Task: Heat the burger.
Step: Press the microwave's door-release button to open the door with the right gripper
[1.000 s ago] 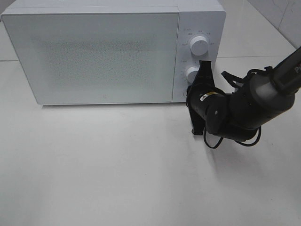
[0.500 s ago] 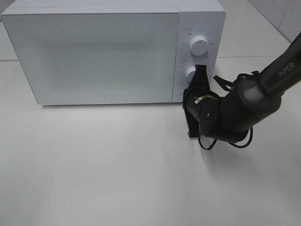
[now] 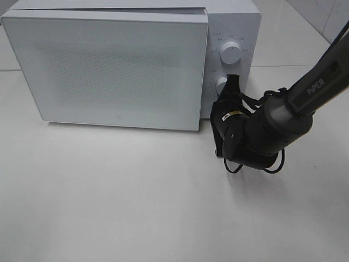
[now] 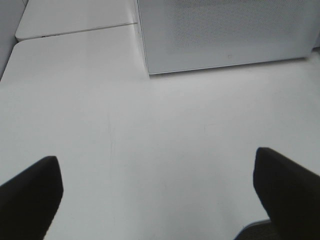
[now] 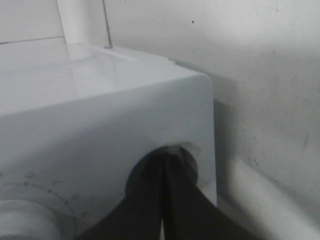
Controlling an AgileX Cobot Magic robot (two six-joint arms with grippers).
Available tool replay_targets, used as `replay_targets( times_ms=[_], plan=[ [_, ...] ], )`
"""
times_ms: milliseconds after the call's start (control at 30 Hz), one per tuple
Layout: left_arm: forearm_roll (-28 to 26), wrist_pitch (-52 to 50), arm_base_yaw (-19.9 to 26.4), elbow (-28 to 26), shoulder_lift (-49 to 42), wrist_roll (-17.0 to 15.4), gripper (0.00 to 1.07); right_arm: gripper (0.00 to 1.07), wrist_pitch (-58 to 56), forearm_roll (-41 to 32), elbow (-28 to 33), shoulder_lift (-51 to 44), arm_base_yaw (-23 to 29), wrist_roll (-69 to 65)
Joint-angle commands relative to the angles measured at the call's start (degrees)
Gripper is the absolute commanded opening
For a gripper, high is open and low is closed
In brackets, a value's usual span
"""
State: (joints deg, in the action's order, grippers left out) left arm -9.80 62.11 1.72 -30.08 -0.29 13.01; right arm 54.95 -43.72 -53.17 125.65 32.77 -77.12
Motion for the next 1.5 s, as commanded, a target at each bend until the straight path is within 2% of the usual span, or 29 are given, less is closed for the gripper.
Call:
replay_targets(
  times_ms=[33, 400, 867, 1233, 1500],
  plan=[
    [-0.29, -0.17, 0.0, 0.17, -1.09, -0.23, 0.96, 0.0, 15.24, 7.1, -5.39, -0.63, -1.43, -1.38],
    [-0.29, -0.17, 0.0, 0.17, -1.09, -0.23, 0.96, 0.0, 12.43, 7.22, -4.98, -0.69, -1.26, -0.69],
    [-0.29, -0.17, 0.0, 0.17, -1.09, -0.23, 0.96, 0.0, 6.99, 6.99, -0.34, -3.72, -1.26, 0.74],
    [-0.29, -0.17, 0.0, 0.17, -1.09, -0.23, 0.96, 0.0, -5.44, 6.99, 6.59, -8.71, -1.26, 6.42],
    [-0.29, -0.17, 0.0, 0.17, -1.09, -0.23, 0.96, 0.0, -12.43, 7.05, 9.0, -10.83, -1.26, 10.26]
  ],
)
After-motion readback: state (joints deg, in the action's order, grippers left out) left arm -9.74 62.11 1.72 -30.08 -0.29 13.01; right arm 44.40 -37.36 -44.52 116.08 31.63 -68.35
